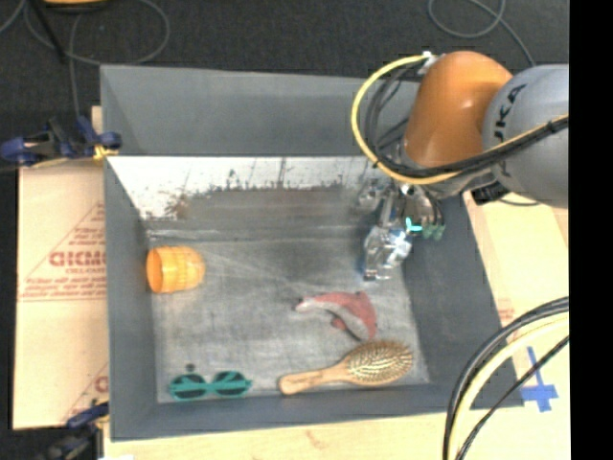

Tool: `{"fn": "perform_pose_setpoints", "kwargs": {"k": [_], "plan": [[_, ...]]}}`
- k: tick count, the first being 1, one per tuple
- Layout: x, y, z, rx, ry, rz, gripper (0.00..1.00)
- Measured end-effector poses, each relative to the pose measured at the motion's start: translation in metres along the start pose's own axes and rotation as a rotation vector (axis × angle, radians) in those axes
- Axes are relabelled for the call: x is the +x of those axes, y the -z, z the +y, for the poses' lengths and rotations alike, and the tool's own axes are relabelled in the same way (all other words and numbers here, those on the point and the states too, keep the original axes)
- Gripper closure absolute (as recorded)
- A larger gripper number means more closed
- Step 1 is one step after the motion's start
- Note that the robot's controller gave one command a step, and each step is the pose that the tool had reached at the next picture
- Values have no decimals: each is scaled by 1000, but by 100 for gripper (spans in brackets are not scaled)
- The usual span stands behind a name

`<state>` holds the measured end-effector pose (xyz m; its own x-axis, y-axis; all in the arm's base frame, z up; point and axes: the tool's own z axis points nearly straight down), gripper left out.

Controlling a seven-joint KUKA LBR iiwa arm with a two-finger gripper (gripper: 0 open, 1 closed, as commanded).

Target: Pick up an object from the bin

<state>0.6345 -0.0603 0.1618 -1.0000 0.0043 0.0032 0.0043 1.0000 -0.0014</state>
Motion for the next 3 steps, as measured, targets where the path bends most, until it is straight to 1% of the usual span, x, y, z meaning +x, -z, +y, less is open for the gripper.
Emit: {"fn": "perform_pose_setpoints", "kwargs": {"k": [1,2,3], "plan": [[-2,5,0,1,1,-8,0],[6,-88,57,-4,-37,-13,100],[6,-88,56,-3,-37,-13,100]]}}
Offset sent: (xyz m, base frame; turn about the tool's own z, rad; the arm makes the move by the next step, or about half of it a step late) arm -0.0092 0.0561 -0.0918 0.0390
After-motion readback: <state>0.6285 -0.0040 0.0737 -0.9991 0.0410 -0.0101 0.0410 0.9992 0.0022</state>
